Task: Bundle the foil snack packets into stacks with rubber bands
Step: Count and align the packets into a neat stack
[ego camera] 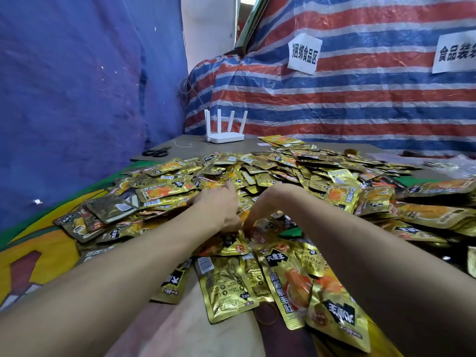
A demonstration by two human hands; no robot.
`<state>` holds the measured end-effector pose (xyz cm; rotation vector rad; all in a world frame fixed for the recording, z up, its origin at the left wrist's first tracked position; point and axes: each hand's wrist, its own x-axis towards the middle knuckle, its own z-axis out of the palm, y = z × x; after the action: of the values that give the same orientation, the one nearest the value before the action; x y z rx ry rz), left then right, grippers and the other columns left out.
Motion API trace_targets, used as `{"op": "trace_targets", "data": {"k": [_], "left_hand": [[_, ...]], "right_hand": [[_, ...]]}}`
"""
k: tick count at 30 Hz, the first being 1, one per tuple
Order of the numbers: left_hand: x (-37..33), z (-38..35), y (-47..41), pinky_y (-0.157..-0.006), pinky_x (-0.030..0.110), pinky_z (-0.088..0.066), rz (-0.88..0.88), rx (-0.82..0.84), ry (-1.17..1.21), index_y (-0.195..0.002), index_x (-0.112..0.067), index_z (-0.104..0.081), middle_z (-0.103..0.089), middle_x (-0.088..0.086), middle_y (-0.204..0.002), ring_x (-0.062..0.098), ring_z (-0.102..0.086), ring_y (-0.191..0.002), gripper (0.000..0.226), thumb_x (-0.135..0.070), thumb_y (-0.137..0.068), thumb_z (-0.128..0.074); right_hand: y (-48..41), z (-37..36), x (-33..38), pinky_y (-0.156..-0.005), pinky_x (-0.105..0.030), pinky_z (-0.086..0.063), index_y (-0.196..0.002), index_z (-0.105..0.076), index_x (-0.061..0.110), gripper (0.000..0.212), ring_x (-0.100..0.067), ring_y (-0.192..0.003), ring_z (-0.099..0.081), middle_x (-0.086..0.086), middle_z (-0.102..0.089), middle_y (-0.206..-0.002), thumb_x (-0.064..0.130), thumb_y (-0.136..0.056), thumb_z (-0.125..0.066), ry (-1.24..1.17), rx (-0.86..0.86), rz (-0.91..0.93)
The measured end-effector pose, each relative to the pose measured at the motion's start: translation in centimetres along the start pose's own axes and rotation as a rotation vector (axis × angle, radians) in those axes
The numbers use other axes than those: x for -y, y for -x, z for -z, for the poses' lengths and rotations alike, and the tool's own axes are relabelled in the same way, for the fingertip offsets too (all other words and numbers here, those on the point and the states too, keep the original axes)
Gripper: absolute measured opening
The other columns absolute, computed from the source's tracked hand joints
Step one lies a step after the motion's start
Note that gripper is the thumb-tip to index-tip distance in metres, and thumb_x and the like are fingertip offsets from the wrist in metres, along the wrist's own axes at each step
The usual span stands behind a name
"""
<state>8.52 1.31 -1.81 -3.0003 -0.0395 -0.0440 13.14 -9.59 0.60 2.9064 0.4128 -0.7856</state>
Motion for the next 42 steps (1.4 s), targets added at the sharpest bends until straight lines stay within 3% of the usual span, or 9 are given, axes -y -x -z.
{"op": "trace_targets", "data": {"k": [3,7,13,17,22,27,32,37,42], "left_hand": [[0.4,0.5,0.3,-0.092,0.046,-0.050,-0.061,0.059,-0.068,-0.148,0.002,-0.018,-0.054,0.019,-0.133,0.038,-0.055,-0.118,0.083,-0.042,-0.092,-0.063],[1.1,2.4,0.5,-0.076,0.037,-0.052,-0.037,0.229,-0.126,-0.143,-0.004,-0.026,-0.055,0.007,-0.114,0.027,-0.059,-0.097,0.093,-0.041,-0.078,-0.081],[1.8,-0.1,0.8,-0.074,0.037,-0.042,-0.036,-0.005,-0.099,-0.131,-0.011,-0.041,-0.054,0.010,-0.125,0.030,-0.056,-0.116,0.046,-0.019,-0.092,-0.065],[2.2,-0.2,1.1,-0.074,0.039,-0.040,-0.040,-0.125,-0.015,-0.118,-0.014,-0.048,-0.057,0.011,-0.119,0.033,-0.058,-0.112,0.026,-0.010,-0.095,-0.057],[3.7,2.6,1.4,-0.082,0.033,-0.046,-0.028,-0.134,0.405,-0.124,-0.016,-0.062,-0.059,0.007,-0.126,0.029,-0.059,-0.114,0.039,-0.014,-0.087,-0.076],[5.0,4.1,2.0,-0.069,0.028,-0.046,0.023,-0.214,0.663,-0.106,-0.011,-0.069,-0.067,0.002,-0.098,0.026,-0.064,-0.102,0.027,-0.013,-0.082,-0.081],[6.1,4.8,2.0,-0.091,0.043,-0.055,0.095,-0.355,0.937,-0.100,-0.013,-0.074,-0.074,0.005,-0.097,0.026,-0.069,-0.098,0.020,-0.002,-0.083,-0.077],[6.0,4.6,1.6,-0.098,0.048,-0.053,0.156,-0.525,1.238,-0.091,-0.018,-0.073,-0.075,0.003,-0.098,0.026,-0.069,-0.100,0.022,0.001,-0.081,-0.077],[4.7,3.9,1.5,-0.097,0.045,-0.054,0.169,-0.551,1.501,-0.088,-0.021,-0.069,-0.076,-0.001,-0.094,0.018,-0.072,-0.095,0.023,0.000,-0.083,-0.076]], "right_hand": [[0.3,0.1,-0.1,-0.089,-0.036,-0.043,-0.143,-0.046,0.003,0.073,-0.035,-0.131,-0.050,-0.015,-0.048,-0.147,0.056,-0.095,-0.059,-0.048,-0.008,-0.026],[0.1,0.4,0.1,-0.063,-0.033,-0.049,-0.081,-0.049,0.004,0.047,-0.023,-0.067,-0.054,-0.009,-0.051,-0.078,0.045,-0.093,-0.068,-0.106,-0.045,-0.045],[-0.3,0.0,1.2,-0.051,-0.025,-0.043,-0.109,-0.058,0.009,0.033,-0.020,-0.065,-0.056,-0.006,-0.055,-0.089,0.037,-0.094,-0.067,-0.059,-0.077,-0.030],[-0.2,-0.6,2.0,-0.080,-0.031,-0.050,-0.136,-0.055,0.004,0.062,-0.031,-0.103,-0.066,-0.015,-0.062,-0.123,0.046,-0.092,-0.068,-0.209,-0.051,-0.039],[0.8,-0.2,0.9,-0.062,-0.024,-0.049,-0.112,-0.068,0.009,0.051,-0.016,-0.074,-0.058,-0.001,-0.066,-0.096,0.049,-0.082,-0.078,-0.178,-0.293,-0.080],[2.1,-1.3,-0.7,-0.092,-0.038,-0.051,-0.072,-0.052,0.017,0.029,-0.033,-0.117,-0.063,-0.010,-0.065,-0.095,0.024,-0.087,-0.076,-0.433,-0.328,-0.005],[1.6,-2.3,-2.2,-0.069,-0.041,-0.058,-0.078,-0.048,0.004,0.024,-0.027,-0.076,-0.064,-0.012,-0.058,-0.082,0.001,-0.083,-0.071,-1.044,-0.537,-0.032],[1.6,-3.2,-2.5,-0.079,-0.043,-0.059,-0.104,-0.063,0.000,0.014,-0.027,-0.079,-0.067,-0.018,-0.068,-0.102,0.006,-0.092,-0.067,-1.607,-0.450,0.179],[2.2,-3.7,-2.2,-0.082,-0.040,-0.057,-0.097,-0.069,0.007,0.009,-0.026,-0.090,-0.065,-0.015,-0.070,-0.109,0.012,-0.097,-0.062,-2.011,-0.339,0.353]]}}
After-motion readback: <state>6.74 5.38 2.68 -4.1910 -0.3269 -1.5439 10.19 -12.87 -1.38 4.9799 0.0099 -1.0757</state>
